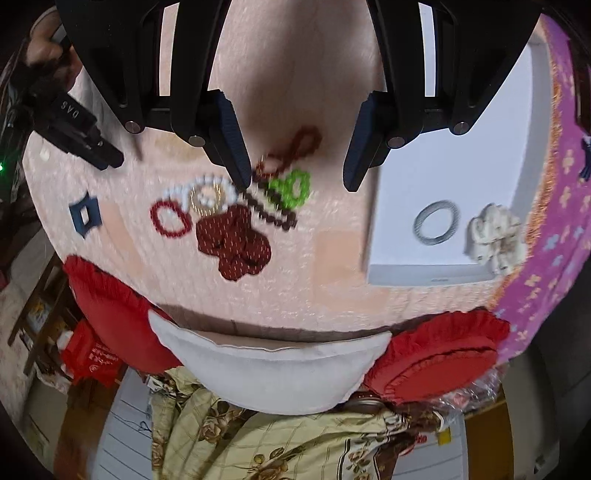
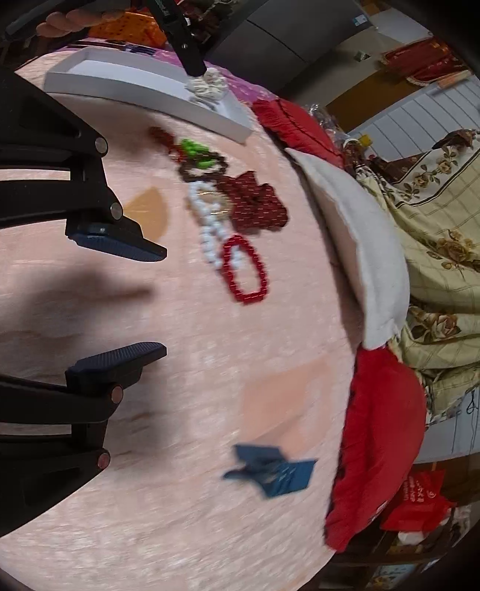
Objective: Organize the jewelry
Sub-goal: 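Grasp the dark red polka-dot scrunchie with the left gripper while the right gripper reaches the red bead bracelet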
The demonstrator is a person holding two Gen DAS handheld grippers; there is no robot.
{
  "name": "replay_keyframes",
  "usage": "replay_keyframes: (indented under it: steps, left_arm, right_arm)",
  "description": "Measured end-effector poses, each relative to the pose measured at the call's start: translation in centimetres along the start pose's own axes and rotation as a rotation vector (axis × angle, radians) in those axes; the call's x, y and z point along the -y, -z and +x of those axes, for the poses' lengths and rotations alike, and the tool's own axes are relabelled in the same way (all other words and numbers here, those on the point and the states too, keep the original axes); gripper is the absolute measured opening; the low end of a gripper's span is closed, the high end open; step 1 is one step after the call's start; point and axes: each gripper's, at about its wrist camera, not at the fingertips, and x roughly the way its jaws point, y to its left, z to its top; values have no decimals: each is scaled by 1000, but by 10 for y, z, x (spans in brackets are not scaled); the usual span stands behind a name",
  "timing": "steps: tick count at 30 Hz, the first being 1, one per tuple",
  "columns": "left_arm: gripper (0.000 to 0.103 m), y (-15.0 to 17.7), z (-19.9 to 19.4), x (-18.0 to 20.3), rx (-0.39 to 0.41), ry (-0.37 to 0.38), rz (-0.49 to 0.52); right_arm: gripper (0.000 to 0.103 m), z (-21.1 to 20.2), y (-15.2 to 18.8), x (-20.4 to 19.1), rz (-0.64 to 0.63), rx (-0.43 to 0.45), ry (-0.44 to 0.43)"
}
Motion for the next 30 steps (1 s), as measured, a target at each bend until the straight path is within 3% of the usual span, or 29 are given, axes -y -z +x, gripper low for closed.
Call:
replay_keyframes:
  steps: [10,19,22,24,26,27,30]
  left_arm:
    - [51,-59,97,7,-156,185,-94]
    - [51,-76,146,32,-181,129,-1]
    - [51,-74,155,39,-175,96,34]
    - [50,-73,156,46,-179,73,59]
    - [16,-73,156,53,-197,59,101]
    - [5,-73,155,55,-218,80,109]
    - [5,-70,142,58,-199,79,118]
  right_arm:
    - [42,56,-54,0,-36,-21,-15]
    - [42,85,-67,-8,-84,-29,-19]
    - [42,90,-66,-22,-165,-15,47]
    - [31,94,-64,-31,-227,-5,110]
    - [16,98,-61,-42,-289,6,147]
    - [8,98,-60,-45,-304,8,143]
    - [8,97,-59,-47,-293,15,140]
